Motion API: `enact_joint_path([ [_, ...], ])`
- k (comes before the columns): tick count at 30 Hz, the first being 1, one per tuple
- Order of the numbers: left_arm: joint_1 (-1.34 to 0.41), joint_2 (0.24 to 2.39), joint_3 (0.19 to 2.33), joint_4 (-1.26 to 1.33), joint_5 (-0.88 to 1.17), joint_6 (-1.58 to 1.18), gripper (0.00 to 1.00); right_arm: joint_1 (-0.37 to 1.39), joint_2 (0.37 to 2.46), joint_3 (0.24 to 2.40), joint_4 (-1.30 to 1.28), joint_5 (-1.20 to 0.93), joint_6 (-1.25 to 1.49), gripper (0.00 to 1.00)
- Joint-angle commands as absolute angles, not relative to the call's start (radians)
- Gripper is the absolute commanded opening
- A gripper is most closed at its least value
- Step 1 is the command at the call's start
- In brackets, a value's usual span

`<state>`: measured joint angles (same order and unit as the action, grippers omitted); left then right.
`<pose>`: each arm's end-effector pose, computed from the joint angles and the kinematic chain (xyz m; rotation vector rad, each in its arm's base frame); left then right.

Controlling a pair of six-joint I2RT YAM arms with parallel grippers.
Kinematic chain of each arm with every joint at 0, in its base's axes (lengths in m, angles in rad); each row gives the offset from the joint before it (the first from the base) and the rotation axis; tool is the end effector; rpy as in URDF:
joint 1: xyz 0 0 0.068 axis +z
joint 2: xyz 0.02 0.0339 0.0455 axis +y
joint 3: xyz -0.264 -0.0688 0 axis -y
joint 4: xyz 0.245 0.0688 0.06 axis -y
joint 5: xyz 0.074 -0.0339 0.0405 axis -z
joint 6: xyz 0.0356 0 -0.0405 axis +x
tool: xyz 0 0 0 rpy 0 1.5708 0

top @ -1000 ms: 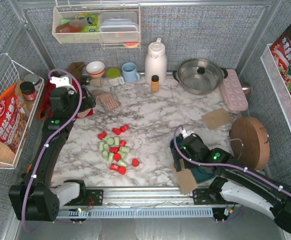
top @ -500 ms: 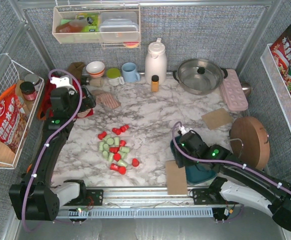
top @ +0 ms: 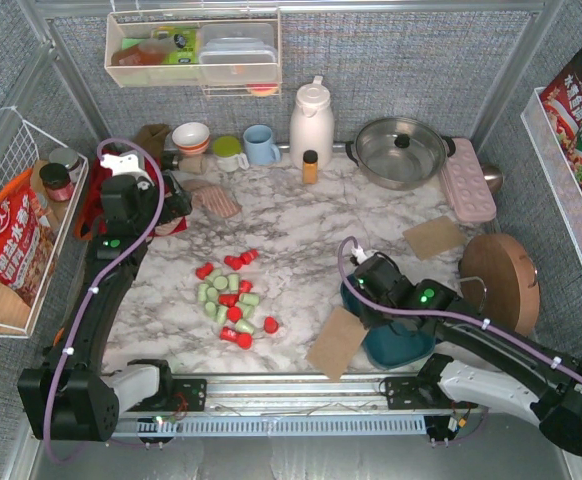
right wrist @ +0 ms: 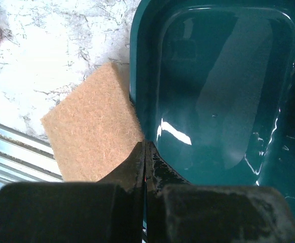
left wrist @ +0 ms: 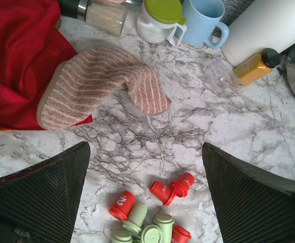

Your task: Mix the coffee capsules in the storage basket

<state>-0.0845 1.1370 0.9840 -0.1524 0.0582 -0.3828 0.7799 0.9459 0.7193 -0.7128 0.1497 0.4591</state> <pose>0.2637 -0.0244 0.3421 -0.2413 1.8774 -0.3749 0.1333 0.1244 0.2429 -0.3422 2.5021 0.3246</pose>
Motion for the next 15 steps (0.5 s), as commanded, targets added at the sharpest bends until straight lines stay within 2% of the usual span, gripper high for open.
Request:
enact_joint_path([
  [1,-0.086,1.134,0.983,-0.11,0.059,-0.385,0.99,0.781,0.941,0.743,-0.739,0.143,0.441,0.0],
  [15,-0.086,1.134,0.983,-0.111,0.054,-0.383,0.99,0.78,0.894,0.88,-0.752,0.15,0.387,0.0],
])
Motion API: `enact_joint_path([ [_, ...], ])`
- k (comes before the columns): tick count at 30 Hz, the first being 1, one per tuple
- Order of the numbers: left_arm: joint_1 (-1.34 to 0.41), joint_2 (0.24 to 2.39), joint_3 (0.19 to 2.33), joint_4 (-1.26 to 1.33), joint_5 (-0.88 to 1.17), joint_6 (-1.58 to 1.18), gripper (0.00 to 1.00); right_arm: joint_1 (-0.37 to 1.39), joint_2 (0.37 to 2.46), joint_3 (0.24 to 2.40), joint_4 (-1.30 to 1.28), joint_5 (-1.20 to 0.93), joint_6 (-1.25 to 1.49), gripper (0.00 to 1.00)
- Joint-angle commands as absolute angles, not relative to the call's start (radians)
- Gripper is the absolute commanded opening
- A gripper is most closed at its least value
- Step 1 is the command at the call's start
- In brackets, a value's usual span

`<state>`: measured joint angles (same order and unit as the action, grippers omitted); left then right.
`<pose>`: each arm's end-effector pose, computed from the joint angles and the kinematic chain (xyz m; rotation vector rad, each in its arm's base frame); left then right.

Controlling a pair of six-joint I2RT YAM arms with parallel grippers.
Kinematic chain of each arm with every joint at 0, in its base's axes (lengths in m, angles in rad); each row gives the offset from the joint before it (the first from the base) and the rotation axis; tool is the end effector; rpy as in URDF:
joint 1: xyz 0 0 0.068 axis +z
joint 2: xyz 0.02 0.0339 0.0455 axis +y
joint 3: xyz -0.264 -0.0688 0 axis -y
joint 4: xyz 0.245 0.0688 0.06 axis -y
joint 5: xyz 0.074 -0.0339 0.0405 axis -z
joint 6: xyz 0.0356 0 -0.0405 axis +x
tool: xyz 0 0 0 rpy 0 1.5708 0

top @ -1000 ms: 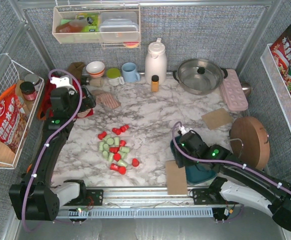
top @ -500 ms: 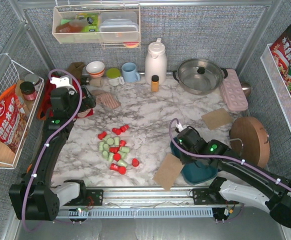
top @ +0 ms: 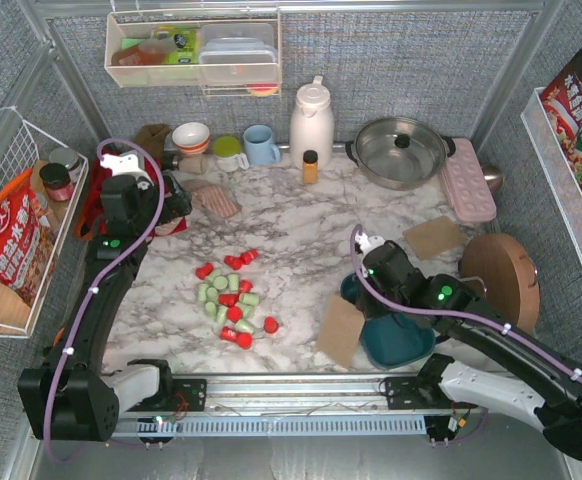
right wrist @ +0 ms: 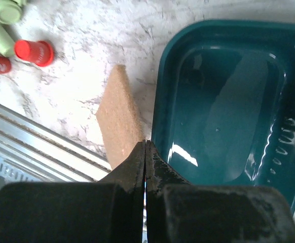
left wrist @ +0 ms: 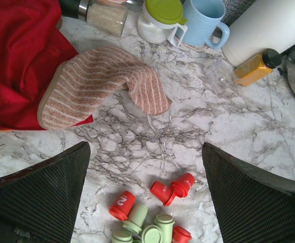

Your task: Mix the coffee capsules in the storage basket

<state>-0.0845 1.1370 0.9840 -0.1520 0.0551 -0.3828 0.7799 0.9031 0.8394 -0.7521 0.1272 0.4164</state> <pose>0.2637 -0.0243 0.3421 -0.2433 1.8765 -0.3720 0.1310 0.1232 0.2855 -0.3770 2.3891 0.4126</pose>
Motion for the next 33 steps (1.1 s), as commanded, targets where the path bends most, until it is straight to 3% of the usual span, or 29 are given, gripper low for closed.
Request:
enact_joint_path([
  [1,-0.085,1.135,0.983,-0.112,0.054,-0.383,0.99,0.78,0.893,0.894,-0.748,0.162,0.38,0.0],
  [9,-0.085,1.133,0.983,-0.112,0.051,-0.382,0.99,0.779,0.949,0.983,-0.722,0.172,0.299,0.0],
  [10,-0.084,1.132,0.983,-0.112,0.052,-0.382,0.99,0.779,0.969,0.987,-0.715,0.148,0.282,0.08],
  [12,-0.084,1.132,0.983,-0.112,0.054,-0.382,0.99,0.779,1.006,0.987,-0.711,0.126,0.262,0.55],
  [13,-0.084,1.133,0.984,-0.112,0.055,-0.382,0.99,0.779,1.023,0.985,-0.716,0.129,0.258,0.68],
  [15,-0.084,1.133,0.983,-0.113,0.055,-0.382,0.99,0.78,1.054,0.971,-0.731,0.172,0.269,0.86],
  [17,-0.084,1.131,0.984,-0.114,0.057,-0.382,0.99,0.779,1.073,0.95,-0.732,0.214,0.29,0.97],
  [20,-0.083,1.133,0.983,-0.112,0.057,-0.383,0.99,0.778,1.077,0.899,-0.699,0.216,0.311,0.98],
  [33,-0.084,1.137,0.98,-0.111,0.06,-0.387,0.99,0.731,1.06,0.721,-0.537,0.065,0.385,0.85],
])
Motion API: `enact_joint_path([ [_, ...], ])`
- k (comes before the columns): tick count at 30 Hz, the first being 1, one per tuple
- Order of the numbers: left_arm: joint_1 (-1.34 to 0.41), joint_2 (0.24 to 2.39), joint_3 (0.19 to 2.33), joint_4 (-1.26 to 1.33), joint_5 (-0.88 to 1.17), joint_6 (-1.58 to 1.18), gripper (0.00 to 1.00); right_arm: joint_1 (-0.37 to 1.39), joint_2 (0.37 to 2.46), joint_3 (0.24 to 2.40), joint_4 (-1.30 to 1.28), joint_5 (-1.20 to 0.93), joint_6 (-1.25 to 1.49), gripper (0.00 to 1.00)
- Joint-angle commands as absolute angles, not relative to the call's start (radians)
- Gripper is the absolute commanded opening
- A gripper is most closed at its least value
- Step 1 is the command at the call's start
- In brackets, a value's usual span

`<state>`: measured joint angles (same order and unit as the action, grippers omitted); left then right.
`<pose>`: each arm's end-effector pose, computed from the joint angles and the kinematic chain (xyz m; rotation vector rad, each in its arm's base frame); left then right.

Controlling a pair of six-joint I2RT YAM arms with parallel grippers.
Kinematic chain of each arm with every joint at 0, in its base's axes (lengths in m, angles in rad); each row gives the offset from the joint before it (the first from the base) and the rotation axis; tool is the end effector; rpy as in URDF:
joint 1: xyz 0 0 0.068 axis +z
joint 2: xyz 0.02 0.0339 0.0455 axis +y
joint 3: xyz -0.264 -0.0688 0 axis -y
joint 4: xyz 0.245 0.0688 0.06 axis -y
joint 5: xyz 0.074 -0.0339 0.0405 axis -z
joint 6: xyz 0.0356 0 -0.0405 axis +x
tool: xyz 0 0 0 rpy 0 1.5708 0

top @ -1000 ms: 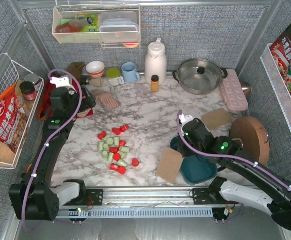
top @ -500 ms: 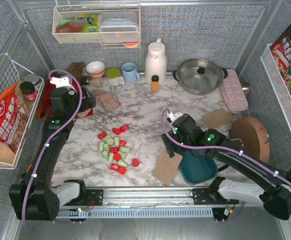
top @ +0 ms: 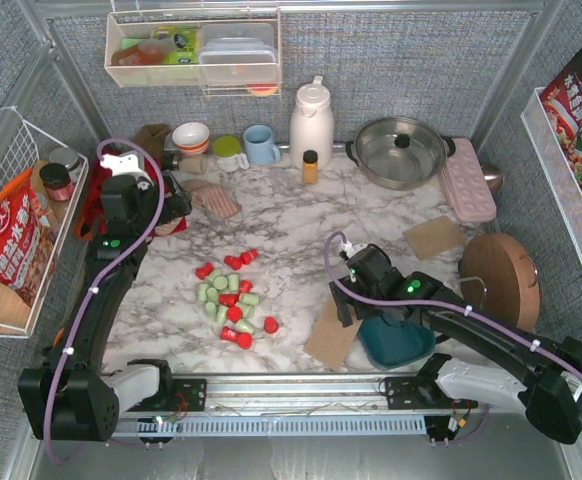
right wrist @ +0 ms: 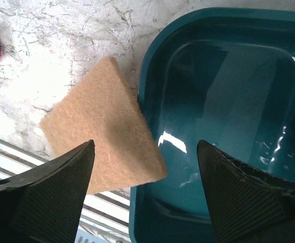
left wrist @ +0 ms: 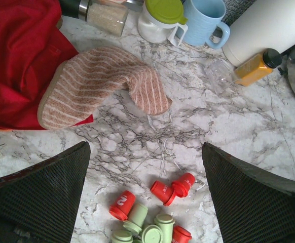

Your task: Mix the coffee capsules in the storage basket

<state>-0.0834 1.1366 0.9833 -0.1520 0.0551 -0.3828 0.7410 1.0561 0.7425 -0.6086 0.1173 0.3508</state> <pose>0.2636 -0.0240 0.3420 -0.2444 1.8766 -0.3712 0.1560 0.1371 0.2376 -0.4382 2.4729 0.3122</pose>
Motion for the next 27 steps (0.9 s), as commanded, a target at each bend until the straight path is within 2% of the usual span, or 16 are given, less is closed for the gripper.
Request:
enact_joint_path([
  [1,-0.084,1.137,0.981,-0.111,0.06,-0.387,0.99,0.728,1.061,0.714,-0.532,0.061,0.387,0.85],
  [4,-0.084,1.14,0.98,-0.111,0.06,-0.387,0.99,0.72,1.06,0.704,-0.526,0.054,0.387,0.79],
  [9,-0.084,1.145,0.98,-0.111,0.058,-0.388,0.99,0.703,1.057,0.704,-0.536,0.047,0.39,0.55],
  [10,-0.085,1.146,0.98,-0.111,0.058,-0.388,0.99,0.7,1.057,0.704,-0.539,0.045,0.389,0.49],
  [15,-0.085,1.15,0.98,-0.11,0.057,-0.388,0.99,0.687,1.046,0.719,-0.566,0.041,0.385,0.0],
  [27,-0.083,1.15,0.981,-0.111,0.054,-0.388,0.99,0.684,0.97,0.879,-0.673,0.041,0.333,0.0],
])
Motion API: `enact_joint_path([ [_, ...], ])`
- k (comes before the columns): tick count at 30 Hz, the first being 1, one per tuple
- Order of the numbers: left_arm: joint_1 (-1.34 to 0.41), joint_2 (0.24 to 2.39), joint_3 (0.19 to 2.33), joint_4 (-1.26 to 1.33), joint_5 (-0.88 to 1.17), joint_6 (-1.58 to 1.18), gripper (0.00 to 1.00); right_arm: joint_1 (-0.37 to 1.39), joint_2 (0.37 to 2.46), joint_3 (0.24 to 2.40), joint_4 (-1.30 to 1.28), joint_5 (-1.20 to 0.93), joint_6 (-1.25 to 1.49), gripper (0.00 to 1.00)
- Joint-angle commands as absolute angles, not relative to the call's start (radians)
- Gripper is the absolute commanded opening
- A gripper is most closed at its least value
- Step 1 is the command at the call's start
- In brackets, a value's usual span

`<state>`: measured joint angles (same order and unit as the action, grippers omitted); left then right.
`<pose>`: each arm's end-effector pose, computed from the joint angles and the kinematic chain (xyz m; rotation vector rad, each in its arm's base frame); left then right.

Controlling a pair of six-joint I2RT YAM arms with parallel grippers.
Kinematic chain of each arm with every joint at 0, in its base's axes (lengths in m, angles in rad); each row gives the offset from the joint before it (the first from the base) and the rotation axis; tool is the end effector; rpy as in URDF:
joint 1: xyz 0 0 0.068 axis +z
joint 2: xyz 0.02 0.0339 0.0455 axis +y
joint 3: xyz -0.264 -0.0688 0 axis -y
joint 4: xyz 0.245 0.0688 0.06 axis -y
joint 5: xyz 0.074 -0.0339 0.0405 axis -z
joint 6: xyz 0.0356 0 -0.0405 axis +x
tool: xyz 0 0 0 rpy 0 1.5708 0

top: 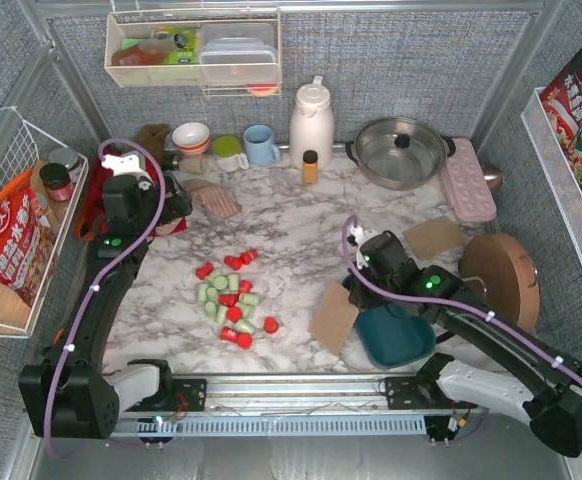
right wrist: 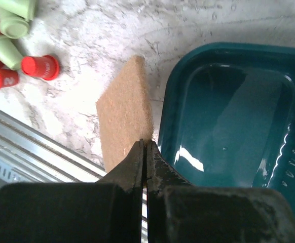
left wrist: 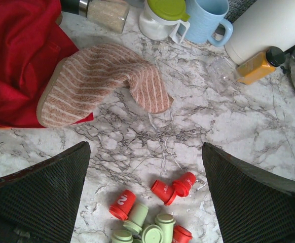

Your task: Mix the coffee capsules in the storage basket

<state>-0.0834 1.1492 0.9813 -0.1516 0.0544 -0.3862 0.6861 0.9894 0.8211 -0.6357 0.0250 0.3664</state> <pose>0.2665 -0.0242 0.3382 -0.2505 1.8904 -0.3709 0.1573 0.1277 0.2733 -0.3741 2.3973 0.4654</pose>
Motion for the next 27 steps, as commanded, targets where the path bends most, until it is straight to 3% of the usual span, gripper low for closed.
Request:
enact_joint_path([
  [1,-0.084,1.15,0.98,-0.11,0.055,-0.388,0.99,0.682,0.964,0.899,-0.674,0.07,0.318,0.0],
  [9,-0.083,1.16,0.98,-0.112,0.051,-0.387,0.99,0.588,0.901,1.046,-0.483,0.377,0.183,0.0],
  [16,-0.083,1.161,0.98,-0.112,0.048,-0.387,0.99,0.333,1.008,0.919,-0.126,0.659,0.127,0.0],
  [22,-0.083,1.158,0.979,-0.113,0.048,-0.387,0.99,0.054,1.184,0.829,0.029,0.461,0.367,0.0],
  [27,-0.083,1.163,0.979,-0.111,0.063,-0.394,0.99,-0.067,1.258,0.755,0.199,0.247,0.484,0.0],
])
